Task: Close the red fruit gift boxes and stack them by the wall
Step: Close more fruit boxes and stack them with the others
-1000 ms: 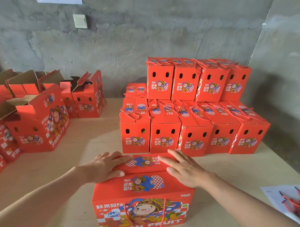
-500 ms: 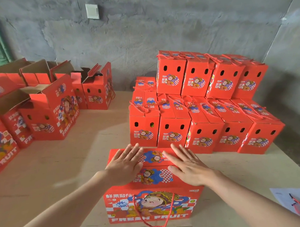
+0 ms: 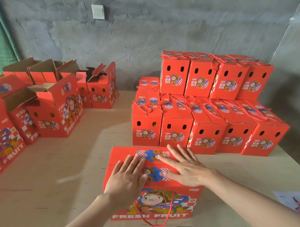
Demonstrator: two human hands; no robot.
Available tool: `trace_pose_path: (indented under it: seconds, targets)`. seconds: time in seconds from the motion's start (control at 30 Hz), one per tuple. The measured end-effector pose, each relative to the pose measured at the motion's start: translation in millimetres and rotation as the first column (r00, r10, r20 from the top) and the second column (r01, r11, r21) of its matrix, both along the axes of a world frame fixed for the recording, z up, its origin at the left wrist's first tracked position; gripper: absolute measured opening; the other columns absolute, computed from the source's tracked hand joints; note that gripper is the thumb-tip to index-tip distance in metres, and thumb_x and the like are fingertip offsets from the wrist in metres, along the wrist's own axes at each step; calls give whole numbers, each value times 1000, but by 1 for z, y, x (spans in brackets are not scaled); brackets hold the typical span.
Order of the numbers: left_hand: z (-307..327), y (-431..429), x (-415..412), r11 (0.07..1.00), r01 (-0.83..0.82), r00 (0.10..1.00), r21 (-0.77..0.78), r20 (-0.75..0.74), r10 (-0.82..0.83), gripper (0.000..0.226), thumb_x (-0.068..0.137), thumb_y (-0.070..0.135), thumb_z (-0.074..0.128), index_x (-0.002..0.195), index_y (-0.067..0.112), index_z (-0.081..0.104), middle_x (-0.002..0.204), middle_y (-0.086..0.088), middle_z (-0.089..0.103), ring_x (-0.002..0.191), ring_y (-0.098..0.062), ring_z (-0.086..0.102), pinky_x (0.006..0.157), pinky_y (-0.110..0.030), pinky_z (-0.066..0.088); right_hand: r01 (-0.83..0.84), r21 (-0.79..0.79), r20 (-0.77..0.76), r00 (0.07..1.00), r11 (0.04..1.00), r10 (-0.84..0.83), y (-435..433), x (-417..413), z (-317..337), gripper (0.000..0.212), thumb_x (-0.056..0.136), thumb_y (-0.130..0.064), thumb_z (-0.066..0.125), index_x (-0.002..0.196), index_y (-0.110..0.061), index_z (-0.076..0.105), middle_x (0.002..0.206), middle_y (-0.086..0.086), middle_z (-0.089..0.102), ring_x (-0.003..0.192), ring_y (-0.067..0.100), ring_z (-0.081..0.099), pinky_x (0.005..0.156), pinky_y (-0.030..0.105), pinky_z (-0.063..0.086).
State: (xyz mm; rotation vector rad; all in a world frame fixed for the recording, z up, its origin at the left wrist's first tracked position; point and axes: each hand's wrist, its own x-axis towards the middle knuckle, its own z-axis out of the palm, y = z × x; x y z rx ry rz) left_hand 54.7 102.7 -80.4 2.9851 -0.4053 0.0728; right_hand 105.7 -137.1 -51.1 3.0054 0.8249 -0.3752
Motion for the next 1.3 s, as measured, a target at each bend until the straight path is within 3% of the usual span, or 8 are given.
trace_pose_path:
  seconds: [0.2,0.37,0.57,0.73,0.9,0.97,1.13,1.3]
  targets:
    - [-1,5,-2,999,50,997,11,55,-50,61,94,58,2,151,34,-3,147,20,-20,141,-13,-24,112,-31,-16,-70,79,11,998,994,69,-18,17,5,42,97,-60,20,133,-68,-2,155,-13,-24,140,18,-30,114,44,-18]
    - [9,-8,-14,1000,-24,995,9,93,23,54,101,48,12,152,31,12,158,13,2,147,-17,-7,112,-40,-20,37,259,29,999,965,-46,-20,21,0,36,101,-47,26,133,-63,28,158,-7,14,141,15,9,114,37,5]
    - [5,-98,-71,999,0,1000,-42,6,0,62,90,52,27,129,15,59,138,-4,54,128,-27,49,105,-52,8,124,342,154,971,932,-185,-14,17,-6,36,102,-39,35,135,-51,42,144,2,38,134,19,31,112,32,18]
    - [-13,-94,-46,978,-76,995,-194,52,88,83,76,67,-12,149,37,14,158,15,-9,137,-21,-35,107,-44,-28,351,304,311,842,885,-441,-7,-12,-14,40,98,-46,33,137,-55,37,123,3,50,120,22,43,101,35,27]
    - [2,-63,-7,809,-53,983,-586,111,145,37,99,39,42,126,18,55,144,8,40,146,-19,11,118,-31,6,425,243,63,890,872,-451,-10,-44,-11,50,98,-54,26,147,-49,17,136,22,37,130,36,35,106,41,28]
    - [13,-63,7,752,-65,994,-656,26,108,46,96,35,49,135,10,48,141,2,42,144,-24,15,116,-27,8,398,268,-2,911,877,-413,-9,-62,-12,52,96,-59,22,146,-53,7,140,22,34,130,38,39,106,41,32]
    - [5,-71,13,977,-5,999,-213,34,12,49,96,54,37,144,45,30,152,9,21,146,-20,-3,117,-35,15,329,293,-11,940,898,-341,-6,-81,-11,46,96,-61,19,140,-62,4,122,15,45,116,36,52,95,39,40]
    - [8,-70,14,953,5,1000,-303,-15,-10,50,95,49,46,143,43,35,155,7,15,147,-21,-3,118,-40,12,374,347,19,914,860,-405,-1,-81,-13,53,93,-63,29,141,-60,7,117,11,50,111,33,55,91,36,42]
